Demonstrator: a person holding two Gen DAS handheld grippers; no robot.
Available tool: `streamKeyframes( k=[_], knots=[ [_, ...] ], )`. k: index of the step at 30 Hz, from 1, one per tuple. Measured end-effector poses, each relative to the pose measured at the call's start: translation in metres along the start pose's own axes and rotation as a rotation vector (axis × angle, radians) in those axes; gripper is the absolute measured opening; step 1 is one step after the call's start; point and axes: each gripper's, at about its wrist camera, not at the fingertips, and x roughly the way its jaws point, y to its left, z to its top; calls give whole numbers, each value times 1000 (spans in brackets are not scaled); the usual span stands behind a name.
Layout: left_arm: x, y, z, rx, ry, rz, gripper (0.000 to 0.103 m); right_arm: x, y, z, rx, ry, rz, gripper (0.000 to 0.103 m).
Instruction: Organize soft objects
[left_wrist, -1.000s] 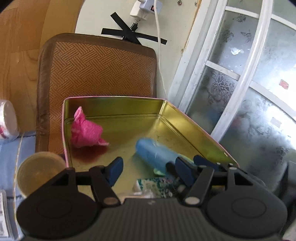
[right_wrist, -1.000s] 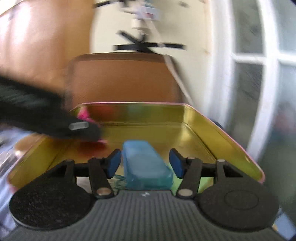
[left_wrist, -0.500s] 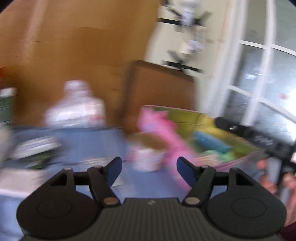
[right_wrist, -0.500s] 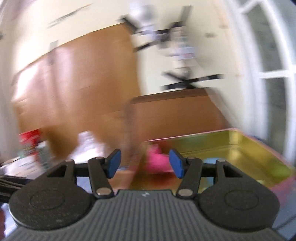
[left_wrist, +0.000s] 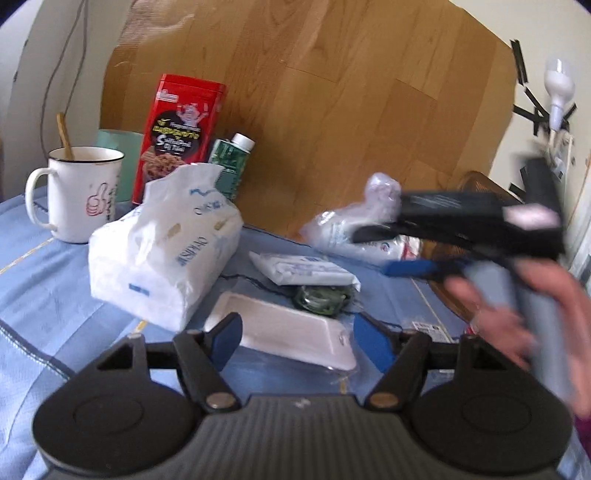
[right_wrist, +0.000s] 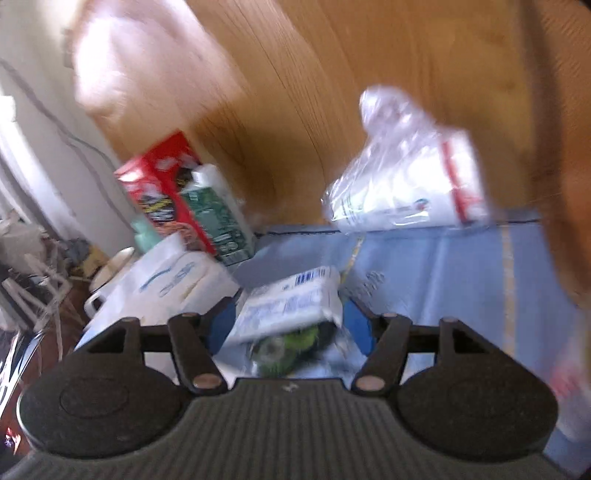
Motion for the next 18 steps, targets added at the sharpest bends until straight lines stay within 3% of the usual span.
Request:
streamKeyframes(
  k=[4,6,7,9,11,14,18],
  knots=[
    [3,9,1,-21,20,-12,70,56,6,16,-9,107,-93,75],
    [6,14,1,-51,40,-19,70,73,-1,17,33,166,-69,76],
    [8,16,1,-63,48,-23,71,73,3,15,5,161,-72,72],
    [10,17,1,-77,61,-23,72,73,17,8,-89,168,-71,53],
    [9,17,0,-80,63,-21,74,65,19,3,-38,174,-38,32],
    [8,18,0,-78,66,-17,74,49,22,1,6,165,-1,24],
    [5,24,2,-112,63,-12,75,9,33,-16,-31,108,16,22]
  ],
)
